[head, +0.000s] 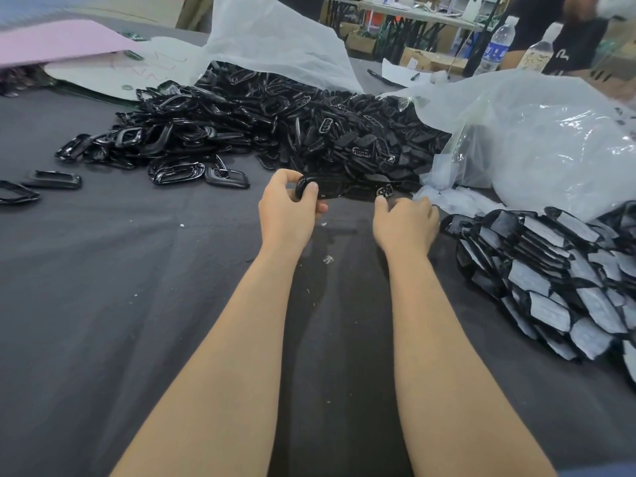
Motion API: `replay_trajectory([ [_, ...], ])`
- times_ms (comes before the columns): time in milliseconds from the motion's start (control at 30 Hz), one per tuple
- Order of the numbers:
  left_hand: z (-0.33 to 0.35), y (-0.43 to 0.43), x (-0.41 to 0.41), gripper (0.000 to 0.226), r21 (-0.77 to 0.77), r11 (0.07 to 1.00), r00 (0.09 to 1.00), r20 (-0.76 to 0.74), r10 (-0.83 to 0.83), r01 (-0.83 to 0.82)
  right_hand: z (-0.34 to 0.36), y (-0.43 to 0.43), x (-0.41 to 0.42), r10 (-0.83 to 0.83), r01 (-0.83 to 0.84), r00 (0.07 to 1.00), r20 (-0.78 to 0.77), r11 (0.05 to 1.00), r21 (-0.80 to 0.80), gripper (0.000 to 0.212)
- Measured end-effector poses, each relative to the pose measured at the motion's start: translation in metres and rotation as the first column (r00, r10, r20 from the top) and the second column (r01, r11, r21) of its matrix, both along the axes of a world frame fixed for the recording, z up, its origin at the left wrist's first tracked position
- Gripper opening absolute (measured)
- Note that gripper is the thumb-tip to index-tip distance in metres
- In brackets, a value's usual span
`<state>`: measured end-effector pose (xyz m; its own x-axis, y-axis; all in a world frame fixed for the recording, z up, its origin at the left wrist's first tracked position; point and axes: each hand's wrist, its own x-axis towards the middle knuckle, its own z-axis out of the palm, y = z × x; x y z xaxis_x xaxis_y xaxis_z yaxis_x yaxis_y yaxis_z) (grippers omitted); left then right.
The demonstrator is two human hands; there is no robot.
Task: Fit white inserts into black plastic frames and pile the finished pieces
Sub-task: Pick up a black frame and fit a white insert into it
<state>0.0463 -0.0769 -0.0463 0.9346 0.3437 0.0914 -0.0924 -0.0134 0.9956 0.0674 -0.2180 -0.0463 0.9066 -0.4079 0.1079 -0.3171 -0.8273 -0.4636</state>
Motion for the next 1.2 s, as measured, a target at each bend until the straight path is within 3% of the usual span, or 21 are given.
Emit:
replay_trajectory([
  [200,0.0,0.0,-0.001,0.02,-0.024,1.0,1.0,0.01,-0.003,0.003,-0.004,0.006,0.003,-0.051,0.047,0.996,-0.075,0.997,-0.06,0.061],
  [400,0.0,0.0,-0.002,0.02,-0.035,0.999,1.0,0.018,0.001,0.0,-0.006,0.005,0.002,-0.086,0.083,0.996,-0.037,0.994,-0.077,0.07],
  [467,0.0,0.0,-0.002,0.018,-0.039,0.999,1.0,0.019,0.004,-0.004,-0.003,0.005,0.001,-0.078,0.081,0.994,0.075,0.996,-0.033,0.064],
  [567,0.0,0.0,-0.001,0.018,-0.055,0.998,1.0,0.015,0.01,-0.009,0.004,0.009,0.001,-0.029,-0.081,0.914,0.405,0.965,0.251,0.039],
  [633,0.001,-0.001,-0.001,0.02,-0.057,0.998,1.0,0.012,0.014,-0.013,0.01,0.016,0.0,-0.053,-0.198,0.852,0.521,0.888,0.415,0.022],
  [700,0.001,-0.001,0.0,0.021,-0.069,0.997,1.0,0.014,0.02,-0.019,0.013,0.021,0.0,-0.123,-0.255,0.843,0.523,0.767,0.59,0.012],
  [833,0.001,0.0,0.0,0.02,-0.091,0.995,0.999,0.017,0.03,-0.028,0.014,0.02,0.002,-0.284,-0.304,0.869,0.406,0.343,0.889,0.021],
  [933,0.001,-0.001,0.0,0.019,-0.1,0.994,0.999,0.023,0.034,-0.032,0.017,0.017,0.002,-0.296,-0.322,0.895,0.333,0.088,0.943,0.012],
  [1033,0.001,-0.001,0.0,0.019,-0.108,0.993,0.999,0.03,0.04,-0.037,0.019,0.018,0.0,-0.266,-0.293,0.92,0.287,0.017,0.956,0.016],
  [1200,0.001,-0.001,0.0,0.019,-0.143,0.988,0.998,0.031,0.062,-0.057,0.018,0.021,0.0,-0.229,-0.259,0.94,0.254,0.005,0.966,0.015],
])
